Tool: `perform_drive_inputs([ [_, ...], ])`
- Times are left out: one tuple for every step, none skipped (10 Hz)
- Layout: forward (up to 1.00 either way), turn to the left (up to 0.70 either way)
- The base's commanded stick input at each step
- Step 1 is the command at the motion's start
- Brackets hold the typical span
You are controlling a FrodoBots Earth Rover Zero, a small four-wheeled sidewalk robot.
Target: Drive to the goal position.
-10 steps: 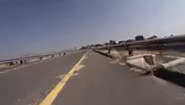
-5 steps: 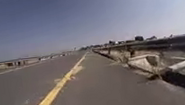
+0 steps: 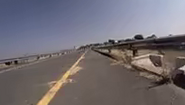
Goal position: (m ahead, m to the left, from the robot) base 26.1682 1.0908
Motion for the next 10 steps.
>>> perform_drive_inputs([
  [0.50, 0.00],
  [0.50, 0.00],
  [0.50, 0.00],
  [0.50, 0.00],
  [0.50, 0.00],
  [0.50, 0.00],
  [0.50, 0.00],
  [0.50, 0.00],
  [0.50, 0.00],
  [0.50, 0.00],
])
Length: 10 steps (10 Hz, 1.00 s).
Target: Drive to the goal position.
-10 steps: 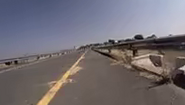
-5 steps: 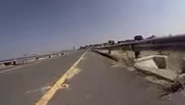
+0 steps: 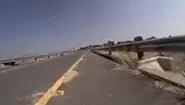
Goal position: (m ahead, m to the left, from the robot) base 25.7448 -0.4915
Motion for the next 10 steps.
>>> perform_drive_inputs([
  [0.50, 0.00],
  [0.50, 0.00],
  [0.50, 0.00],
  [0.50, 0.00],
  [0.50, 0.00],
  [0.50, 0.00],
  [0.50, 0.00],
  [0.50, 0.00],
  [0.50, 0.00],
  [0.50, 0.00],
])
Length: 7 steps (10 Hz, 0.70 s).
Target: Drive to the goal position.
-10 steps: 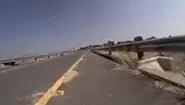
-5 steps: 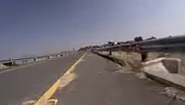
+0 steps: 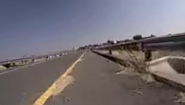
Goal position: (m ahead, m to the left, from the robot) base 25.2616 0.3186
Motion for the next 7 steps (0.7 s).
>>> perform_drive_inputs([
  [0.50, 0.00],
  [0.50, 0.00],
  [0.50, 0.00],
  [0.50, 0.00],
  [0.50, 0.00],
  [0.50, 0.00],
  [0.50, 0.00],
])
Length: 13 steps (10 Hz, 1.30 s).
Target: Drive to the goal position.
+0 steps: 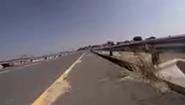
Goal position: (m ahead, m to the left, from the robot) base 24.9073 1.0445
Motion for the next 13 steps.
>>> perform_drive_inputs([
  [0.50, 0.00],
  [0.50, 0.00],
  [0.50, 0.00],
  [0.50, 0.00],
  [0.50, 0.00],
  [0.50, 0.00],
  [0.50, 0.00],
  [0.50, 0.00],
  [0.50, 0.00],
  [0.50, 0.00],
  [0.50, 0.00],
  [0.50, 0.00],
  [0.50, 0.00],
])
